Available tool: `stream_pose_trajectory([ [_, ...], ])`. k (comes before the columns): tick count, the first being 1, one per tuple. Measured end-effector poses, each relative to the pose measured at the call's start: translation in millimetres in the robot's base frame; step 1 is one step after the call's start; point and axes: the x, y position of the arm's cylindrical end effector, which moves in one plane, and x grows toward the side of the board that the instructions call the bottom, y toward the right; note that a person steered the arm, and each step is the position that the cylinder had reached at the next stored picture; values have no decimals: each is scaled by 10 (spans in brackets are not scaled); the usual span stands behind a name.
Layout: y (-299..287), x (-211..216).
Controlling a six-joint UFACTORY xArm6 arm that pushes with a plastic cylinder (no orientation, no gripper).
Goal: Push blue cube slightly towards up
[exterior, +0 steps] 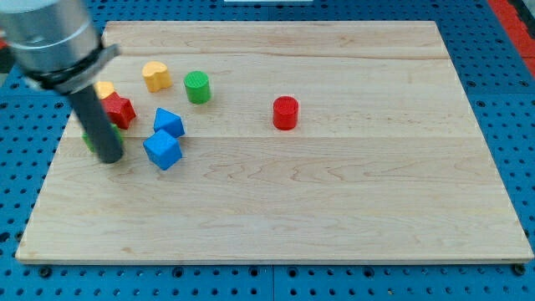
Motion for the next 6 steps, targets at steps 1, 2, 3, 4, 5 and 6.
stream_pose_trajectory([
  [1, 699, 286],
  [2, 916, 30],
  [3, 553, -325],
  [4, 1396, -240],
  [5, 2632, -346],
  [6, 2952, -676],
])
